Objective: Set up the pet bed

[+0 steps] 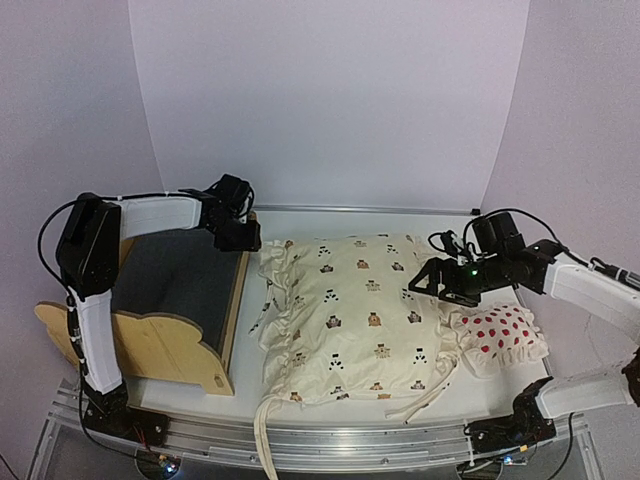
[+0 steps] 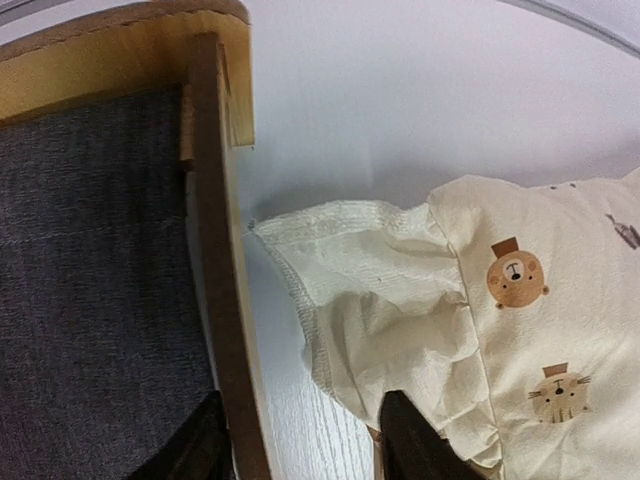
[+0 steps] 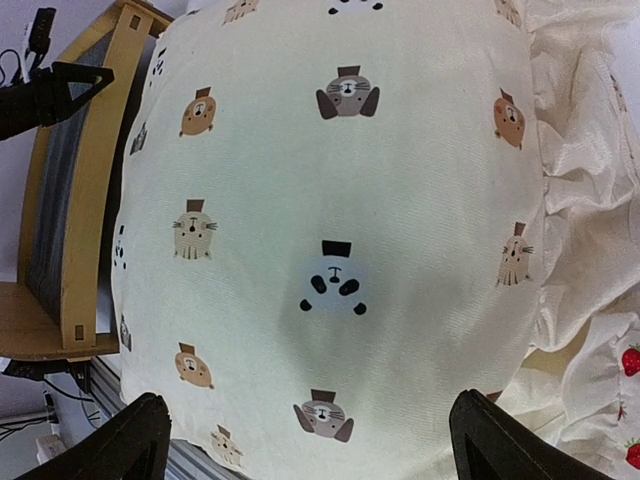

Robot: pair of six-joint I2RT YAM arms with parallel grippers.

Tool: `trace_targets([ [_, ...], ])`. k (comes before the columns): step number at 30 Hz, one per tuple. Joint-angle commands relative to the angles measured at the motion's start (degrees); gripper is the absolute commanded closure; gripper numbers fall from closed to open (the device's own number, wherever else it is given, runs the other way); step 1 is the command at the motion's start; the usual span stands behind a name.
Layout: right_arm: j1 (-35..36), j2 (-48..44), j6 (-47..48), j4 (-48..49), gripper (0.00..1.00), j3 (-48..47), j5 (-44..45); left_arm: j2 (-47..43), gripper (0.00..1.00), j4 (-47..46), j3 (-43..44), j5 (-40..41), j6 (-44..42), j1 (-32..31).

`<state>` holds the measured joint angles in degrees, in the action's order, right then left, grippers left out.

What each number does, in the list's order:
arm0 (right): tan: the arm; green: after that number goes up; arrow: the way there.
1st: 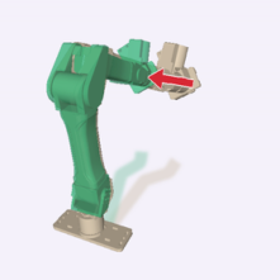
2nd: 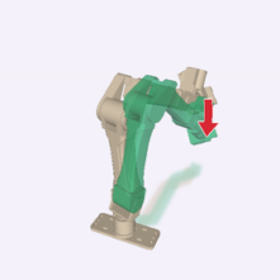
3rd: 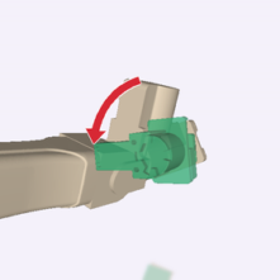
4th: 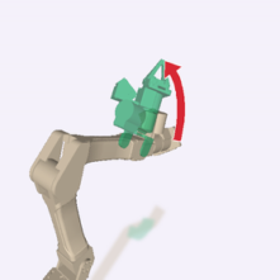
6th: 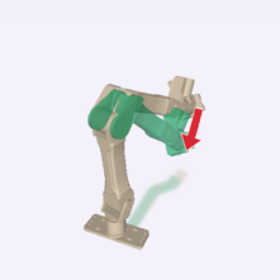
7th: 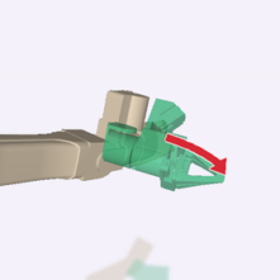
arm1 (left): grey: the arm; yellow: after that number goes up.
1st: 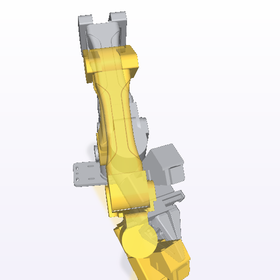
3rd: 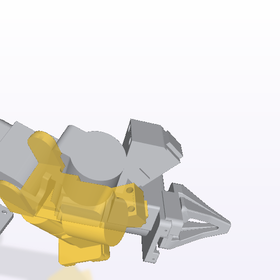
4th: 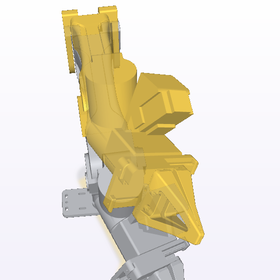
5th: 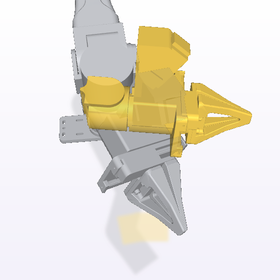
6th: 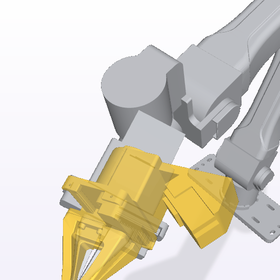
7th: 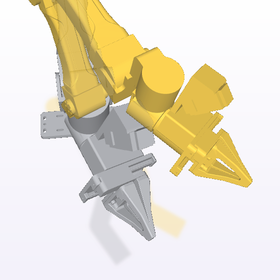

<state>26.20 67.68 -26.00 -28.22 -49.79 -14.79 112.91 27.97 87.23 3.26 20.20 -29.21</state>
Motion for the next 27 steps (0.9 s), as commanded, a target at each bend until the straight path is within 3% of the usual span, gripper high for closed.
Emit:
trace_targets([
  [1, 0.33, -2.66, 0.41, -1.17, 0.02, 1.09, 0.21, 2.87, 0.57, 1.43, 4.68, 1.80, -1.88, -2.28],
  [5, 0.29, -4.40, 0.51, -1.93, 0.02, 2.08, 0.63, 5.38, 0.71, 2.27, 6.16, 2.70, -3.57, -3.78],
  [8, 0.30, -5.99, 1.04, -3.05, 0.02, 2.53, 1.68, 7.17, 0.92, 2.85, 7.63, 3.96, -5.34, -5.88],
  [10, 0.33, -7.15, 1.44, -4.33, 0.02, 2.79, 2.83, 8.35, 1.00, 3.21, 9.03, 4.73, -7.28, -7.68],
  [17, 0.33, -13.03, 3.26, -9.63, 0.02, 3.71, 10.78, 12.01, 1.00, 4.06, 13.06, 0.84, -19.22, -15.82],
  [24, 0.29, -16.90, 4.11, -12.21, 0.02, 3.91, 14.79, 7.47, 0.99, 1.65, 6.84, -4.16, -25.82, -18.54],
  [27, 0.28, -14.86, 4.50, -12.07, 0.02, 1.84, 14.21, 4.48, 0.77, 1.07, 4.29, -0.16, -23.86, -19.11],
])
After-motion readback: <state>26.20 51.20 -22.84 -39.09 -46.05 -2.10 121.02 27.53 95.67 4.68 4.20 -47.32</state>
